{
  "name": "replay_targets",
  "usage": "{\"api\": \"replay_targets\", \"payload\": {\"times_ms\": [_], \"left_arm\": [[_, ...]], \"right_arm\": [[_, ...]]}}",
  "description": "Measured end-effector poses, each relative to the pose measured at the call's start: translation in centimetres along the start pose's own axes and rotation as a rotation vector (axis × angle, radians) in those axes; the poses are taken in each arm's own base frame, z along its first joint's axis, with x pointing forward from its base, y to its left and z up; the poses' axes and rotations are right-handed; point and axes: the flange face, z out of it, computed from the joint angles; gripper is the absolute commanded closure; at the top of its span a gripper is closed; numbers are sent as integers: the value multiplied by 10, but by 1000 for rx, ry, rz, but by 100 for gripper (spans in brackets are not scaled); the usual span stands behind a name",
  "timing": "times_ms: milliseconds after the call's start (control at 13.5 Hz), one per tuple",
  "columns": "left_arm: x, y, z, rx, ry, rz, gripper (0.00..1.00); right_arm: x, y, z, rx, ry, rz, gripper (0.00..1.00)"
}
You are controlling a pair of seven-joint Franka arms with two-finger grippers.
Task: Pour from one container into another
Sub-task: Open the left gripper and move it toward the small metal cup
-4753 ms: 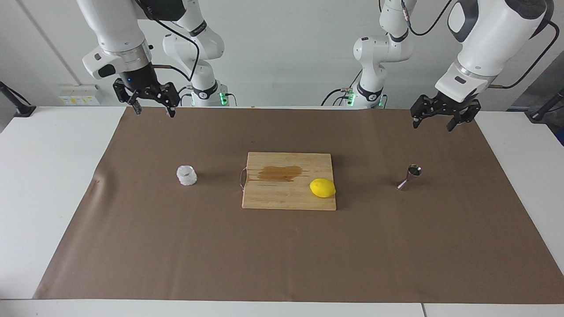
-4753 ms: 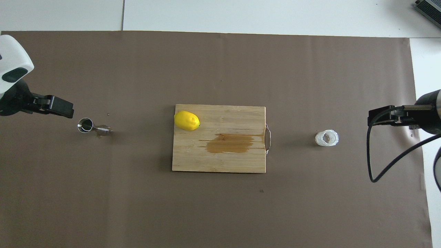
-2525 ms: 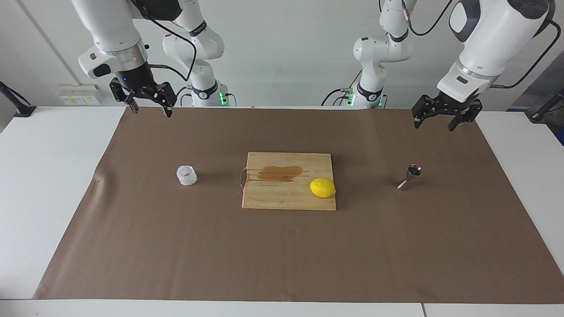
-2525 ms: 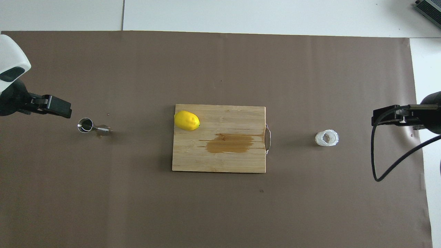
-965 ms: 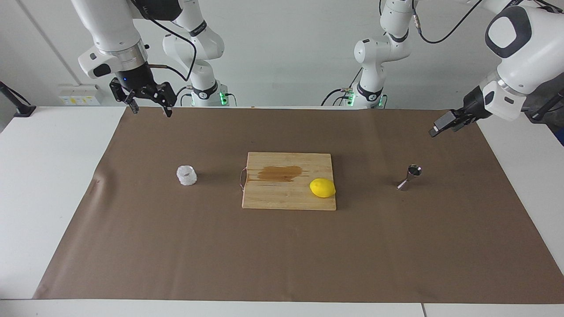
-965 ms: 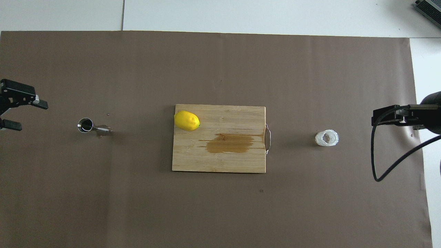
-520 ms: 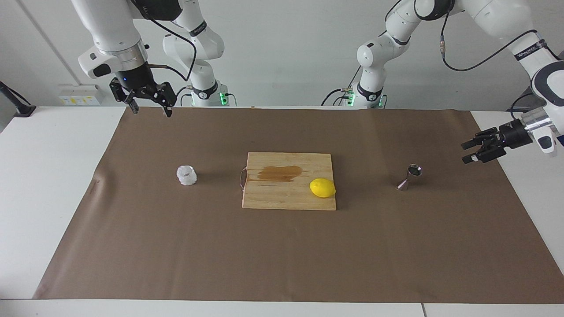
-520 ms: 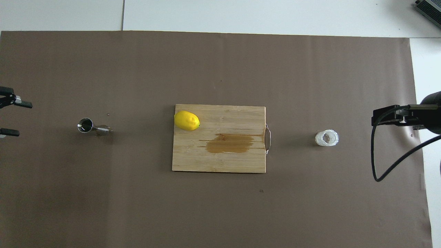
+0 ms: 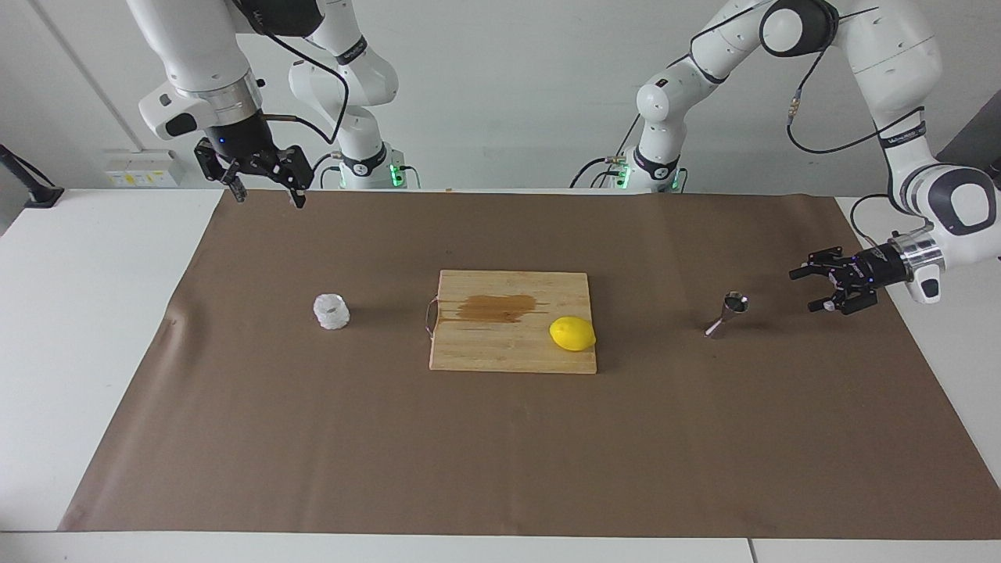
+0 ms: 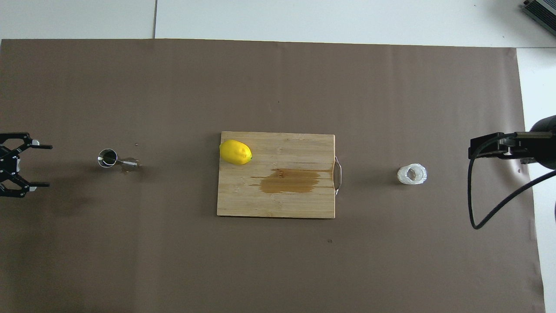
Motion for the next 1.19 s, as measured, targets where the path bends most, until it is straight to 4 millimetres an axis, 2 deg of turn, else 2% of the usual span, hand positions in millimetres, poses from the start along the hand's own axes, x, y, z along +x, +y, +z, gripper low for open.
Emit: {"api": "replay_targets", "payload": {"times_ms": [371, 817, 965, 1188], "left_arm": [[3, -4, 33, -15, -57, -54, 0], [-20, 21, 67, 21, -59, -9, 0], [-20, 23, 72, 21, -48, -15, 0], [-9, 20, 73, -24, -33, -65, 0]], "right_arm": [[0, 0, 0, 0, 0, 0, 0], [0, 0, 0, 0, 0, 0, 0], [0, 0, 0, 0, 0, 0, 0], [0, 0, 0, 0, 0, 0, 0]]}}
